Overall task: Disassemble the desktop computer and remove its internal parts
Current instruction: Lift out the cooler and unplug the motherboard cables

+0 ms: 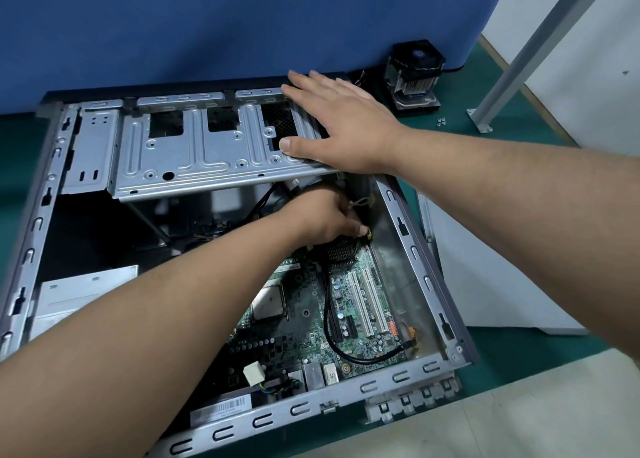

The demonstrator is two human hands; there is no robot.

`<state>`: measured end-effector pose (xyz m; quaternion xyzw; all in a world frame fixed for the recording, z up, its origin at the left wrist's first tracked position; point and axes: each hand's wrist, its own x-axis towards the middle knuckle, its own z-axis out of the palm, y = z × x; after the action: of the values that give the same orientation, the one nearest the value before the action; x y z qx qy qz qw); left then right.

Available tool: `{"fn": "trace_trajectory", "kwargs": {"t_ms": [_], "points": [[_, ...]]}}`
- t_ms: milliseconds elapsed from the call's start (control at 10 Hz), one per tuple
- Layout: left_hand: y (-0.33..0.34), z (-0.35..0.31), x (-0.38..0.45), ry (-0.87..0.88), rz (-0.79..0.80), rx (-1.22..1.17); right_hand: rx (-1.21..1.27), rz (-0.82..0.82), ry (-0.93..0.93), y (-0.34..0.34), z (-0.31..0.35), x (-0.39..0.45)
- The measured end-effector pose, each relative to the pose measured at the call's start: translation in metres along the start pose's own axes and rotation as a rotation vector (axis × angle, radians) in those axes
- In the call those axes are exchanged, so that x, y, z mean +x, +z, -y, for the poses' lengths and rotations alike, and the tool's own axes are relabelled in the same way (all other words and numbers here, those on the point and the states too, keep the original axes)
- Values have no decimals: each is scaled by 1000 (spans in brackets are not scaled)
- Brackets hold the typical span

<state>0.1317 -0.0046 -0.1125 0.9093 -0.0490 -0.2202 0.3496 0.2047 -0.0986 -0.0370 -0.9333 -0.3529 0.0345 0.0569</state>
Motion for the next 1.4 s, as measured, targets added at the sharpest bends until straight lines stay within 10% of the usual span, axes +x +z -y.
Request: {"fn": "trace_trajectory", "kwargs": {"t_ms": [400,1400], "points": [[19,7,-10,-21,-370,-35,8,-1,3,-1,-1,-1],[22,13,17,52,-390,3,2,-24,-2,4,0,1]]}}
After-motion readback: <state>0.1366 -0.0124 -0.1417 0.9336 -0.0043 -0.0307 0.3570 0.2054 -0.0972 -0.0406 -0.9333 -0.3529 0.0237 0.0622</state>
